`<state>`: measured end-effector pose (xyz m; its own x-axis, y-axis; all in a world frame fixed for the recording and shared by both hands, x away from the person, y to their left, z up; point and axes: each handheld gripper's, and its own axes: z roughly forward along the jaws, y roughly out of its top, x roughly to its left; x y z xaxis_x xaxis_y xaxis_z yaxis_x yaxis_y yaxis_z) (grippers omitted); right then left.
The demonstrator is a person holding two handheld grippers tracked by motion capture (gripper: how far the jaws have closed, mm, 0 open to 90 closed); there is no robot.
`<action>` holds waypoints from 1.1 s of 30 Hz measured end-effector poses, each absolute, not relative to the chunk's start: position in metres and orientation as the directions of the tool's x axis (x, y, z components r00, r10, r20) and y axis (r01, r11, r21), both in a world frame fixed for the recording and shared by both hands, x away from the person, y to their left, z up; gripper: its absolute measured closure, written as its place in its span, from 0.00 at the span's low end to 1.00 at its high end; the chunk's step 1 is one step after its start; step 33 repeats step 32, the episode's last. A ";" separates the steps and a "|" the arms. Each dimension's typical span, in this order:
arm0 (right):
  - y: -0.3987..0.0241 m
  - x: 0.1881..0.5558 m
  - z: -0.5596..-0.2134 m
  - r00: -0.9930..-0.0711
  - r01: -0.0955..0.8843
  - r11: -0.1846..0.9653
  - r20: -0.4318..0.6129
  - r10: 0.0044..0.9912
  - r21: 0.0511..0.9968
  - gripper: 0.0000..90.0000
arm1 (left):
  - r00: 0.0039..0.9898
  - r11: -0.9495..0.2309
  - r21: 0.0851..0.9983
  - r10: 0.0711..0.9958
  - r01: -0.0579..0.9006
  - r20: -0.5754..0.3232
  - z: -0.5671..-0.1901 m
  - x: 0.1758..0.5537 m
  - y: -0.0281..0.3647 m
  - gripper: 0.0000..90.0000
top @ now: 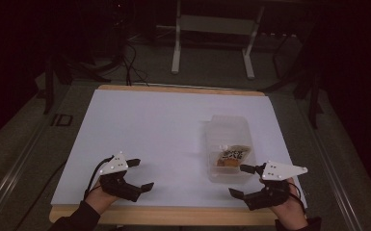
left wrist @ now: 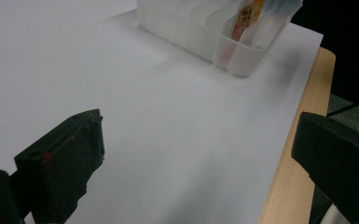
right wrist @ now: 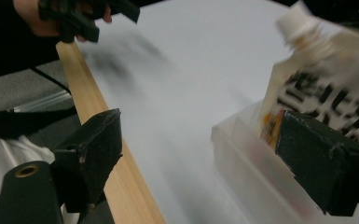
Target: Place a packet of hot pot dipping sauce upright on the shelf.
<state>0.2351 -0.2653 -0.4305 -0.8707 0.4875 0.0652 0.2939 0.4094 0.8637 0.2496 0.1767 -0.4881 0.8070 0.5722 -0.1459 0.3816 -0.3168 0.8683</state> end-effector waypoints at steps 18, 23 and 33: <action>-0.262 0.225 -0.464 -0.872 0.313 0.414 0.086 0.482 0.855 0.15 | 0.818 -0.317 0.876 0.559 0.363 -0.137 -0.491 0.249 0.173 0.03; -0.264 0.226 -0.466 -0.870 0.320 0.382 0.110 0.480 0.867 0.15 | 0.829 -0.326 0.875 0.542 0.359 -0.138 -0.494 0.249 0.168 0.03; -0.265 0.228 -0.470 -0.873 0.331 0.396 0.118 0.473 0.857 0.15 | 0.834 -0.332 0.873 0.534 0.357 -0.137 -0.496 0.249 0.166 0.03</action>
